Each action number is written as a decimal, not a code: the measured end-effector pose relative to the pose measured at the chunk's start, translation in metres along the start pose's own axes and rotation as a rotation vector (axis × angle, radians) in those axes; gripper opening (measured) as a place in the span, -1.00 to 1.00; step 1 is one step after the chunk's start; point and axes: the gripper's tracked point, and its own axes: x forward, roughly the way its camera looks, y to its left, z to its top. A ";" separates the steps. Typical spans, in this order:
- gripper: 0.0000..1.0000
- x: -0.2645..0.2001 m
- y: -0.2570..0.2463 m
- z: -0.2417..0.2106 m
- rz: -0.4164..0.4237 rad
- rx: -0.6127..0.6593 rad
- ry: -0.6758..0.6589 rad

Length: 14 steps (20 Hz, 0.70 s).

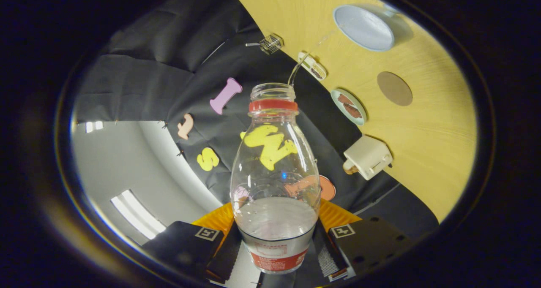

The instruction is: Take the bottle from table, then pour the juice into the cup, finally place the bottle on the coaster

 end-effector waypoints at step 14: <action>0.60 0.000 -0.002 0.012 -0.014 0.035 -0.015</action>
